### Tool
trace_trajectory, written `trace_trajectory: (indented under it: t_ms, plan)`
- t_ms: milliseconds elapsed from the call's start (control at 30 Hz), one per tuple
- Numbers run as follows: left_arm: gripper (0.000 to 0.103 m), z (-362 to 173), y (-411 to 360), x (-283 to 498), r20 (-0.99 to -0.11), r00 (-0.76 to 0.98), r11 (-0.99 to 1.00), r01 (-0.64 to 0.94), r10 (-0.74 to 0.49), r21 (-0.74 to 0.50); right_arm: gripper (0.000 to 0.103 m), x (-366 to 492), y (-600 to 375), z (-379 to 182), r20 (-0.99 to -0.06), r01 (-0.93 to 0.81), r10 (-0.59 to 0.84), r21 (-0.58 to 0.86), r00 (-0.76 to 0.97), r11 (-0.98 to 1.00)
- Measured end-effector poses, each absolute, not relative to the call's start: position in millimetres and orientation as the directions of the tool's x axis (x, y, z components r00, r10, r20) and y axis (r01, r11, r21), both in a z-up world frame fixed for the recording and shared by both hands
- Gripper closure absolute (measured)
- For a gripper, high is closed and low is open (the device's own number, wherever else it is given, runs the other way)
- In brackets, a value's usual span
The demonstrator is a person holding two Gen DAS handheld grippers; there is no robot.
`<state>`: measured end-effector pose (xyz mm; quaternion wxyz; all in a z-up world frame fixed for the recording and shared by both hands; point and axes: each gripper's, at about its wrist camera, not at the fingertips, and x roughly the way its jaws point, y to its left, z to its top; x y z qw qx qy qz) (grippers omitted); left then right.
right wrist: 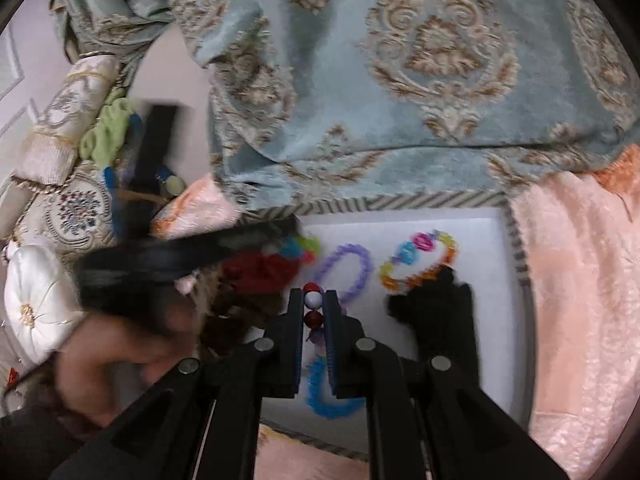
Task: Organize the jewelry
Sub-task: 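Carry both bracelets into the box and open both tools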
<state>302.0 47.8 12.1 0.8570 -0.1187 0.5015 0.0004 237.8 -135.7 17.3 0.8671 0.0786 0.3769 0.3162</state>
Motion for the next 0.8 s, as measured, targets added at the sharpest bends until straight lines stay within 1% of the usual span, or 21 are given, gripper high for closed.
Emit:
trace_trajectory:
  t_ms: [67,133,233,300,533,800]
  plan:
    - [0.103,9,48,299,-0.868,0.487,0.977,-0.121,-0.095,-0.175,0.094,242,-128,13,-0.607,-0.494,0.604,0.365,0.517,0.789]
    - [0.103,8,48,296,-0.873,0.482,0.981,-0.120,-0.078,-0.154,0.094,252,-128,1,-0.640,-0.459,0.568,0.353,0.517,0.815]
    - [0.103,2,46,295,-0.885,0.462,0.987,-0.114,-0.049,-0.114,0.094,267,-134,-24,-0.715,-0.367,0.484,0.329,0.506,0.870]
    - [0.103,-2,41,293,-0.889,0.456,0.991,-0.103,-0.029,-0.085,0.094,270,-136,-31,-0.736,-0.344,0.446,0.301,0.509,0.889]
    - [0.103,-2,23,287,-0.879,0.473,0.997,-0.069,0.064,0.035,0.094,271,-136,-32,-0.759,-0.351,0.406,0.247,0.509,0.903]
    - [0.103,2,23,286,-0.877,0.472,0.996,-0.070,0.087,0.061,0.094,271,-135,-40,-0.776,-0.356,0.392,0.230,0.495,0.906]
